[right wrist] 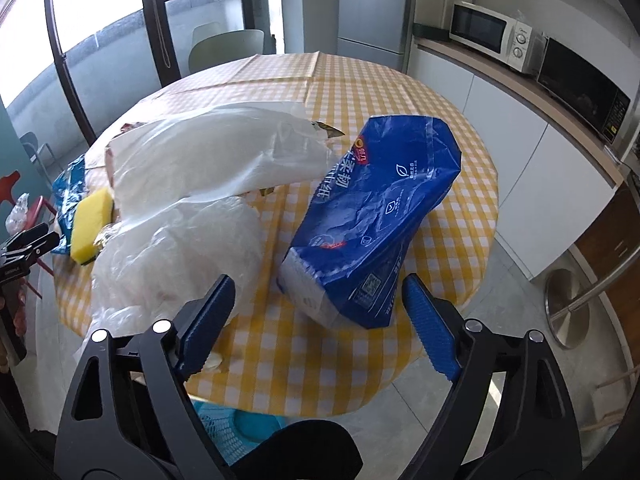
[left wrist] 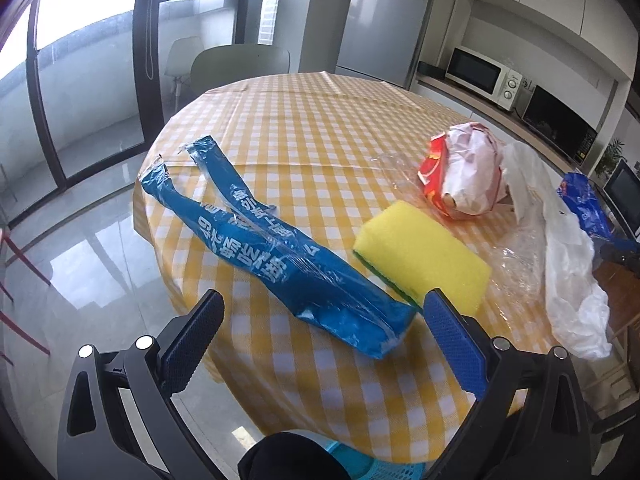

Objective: Collect trash
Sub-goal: 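Grasp the blue wrapper with the left tool while the right tool grasps the blue tissue pack, then carry both items down over the blue wastebasket and open both tools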

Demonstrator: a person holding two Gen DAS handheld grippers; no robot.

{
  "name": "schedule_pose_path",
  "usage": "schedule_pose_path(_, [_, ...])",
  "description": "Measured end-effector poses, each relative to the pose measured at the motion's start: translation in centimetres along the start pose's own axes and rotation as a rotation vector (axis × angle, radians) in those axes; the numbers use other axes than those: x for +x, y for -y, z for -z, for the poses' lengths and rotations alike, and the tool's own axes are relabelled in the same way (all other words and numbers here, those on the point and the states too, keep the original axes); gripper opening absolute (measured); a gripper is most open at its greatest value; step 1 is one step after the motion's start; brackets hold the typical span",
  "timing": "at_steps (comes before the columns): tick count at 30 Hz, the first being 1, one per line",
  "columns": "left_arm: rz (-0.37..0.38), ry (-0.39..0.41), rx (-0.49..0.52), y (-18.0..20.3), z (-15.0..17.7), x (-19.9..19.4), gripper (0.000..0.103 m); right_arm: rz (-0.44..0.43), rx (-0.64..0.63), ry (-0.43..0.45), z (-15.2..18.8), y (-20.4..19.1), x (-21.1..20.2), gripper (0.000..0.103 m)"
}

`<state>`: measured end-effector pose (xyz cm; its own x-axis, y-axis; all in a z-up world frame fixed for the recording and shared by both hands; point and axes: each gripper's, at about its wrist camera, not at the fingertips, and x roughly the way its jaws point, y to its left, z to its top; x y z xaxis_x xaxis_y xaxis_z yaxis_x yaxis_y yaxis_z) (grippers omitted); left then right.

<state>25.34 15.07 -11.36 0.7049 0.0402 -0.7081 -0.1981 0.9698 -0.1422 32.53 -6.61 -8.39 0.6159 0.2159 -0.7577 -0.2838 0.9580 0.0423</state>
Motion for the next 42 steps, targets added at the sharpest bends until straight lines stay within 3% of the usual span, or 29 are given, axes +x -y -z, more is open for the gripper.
schedule_pose_path(2, [-0.021,-0.016,0.004,0.1,-0.5,1.1,0.097,0.004,0.023,-0.012,-0.6,0.6,1.5,0.074])
schedule_pose_path(5, [-0.058,-0.044,0.006,0.0,-1.1,2.5,0.083,-0.018,0.069,-0.043,-1.3,1.5,3.5,0.050])
schedule_pose_path(9, [-0.119,-0.051,0.045,0.7,-1.5,2.7,0.069,-0.024,0.103,-0.046,-1.6,2.3,5.0,0.044])
schedule_pose_path(12, [-0.131,-0.044,0.065,1.1,-1.6,2.5,0.039,-0.028,0.121,-0.033,-1.8,2.8,5.1,0.035])
schedule_pose_path(15, [-0.121,-0.033,0.064,0.7,-1.5,2.3,0.018,-0.030,0.130,-0.017,-1.8,2.9,5.1,0.025])
schedule_pose_path(18, [-0.105,-0.016,0.059,0.5,-1.4,1.7,0.012,-0.023,0.126,0.014,-1.7,2.9,4.4,0.024])
schedule_pose_path(29, [-0.008,0.125,0.091,1.1,-1.8,-4.1,0.012,0.021,0.136,0.140,-0.2,2.9,-1.5,0.023])
schedule_pose_path(39, [0.093,0.226,0.185,3.0,2.2,-10.7,0.012,0.075,0.148,0.218,4.0,2.6,-7.6,0.023])
schedule_pose_path(42, [0.145,0.239,0.218,3.6,3.9,-12.4,0.012,0.046,0.135,0.228,5.4,2.3,-9.1,0.023])
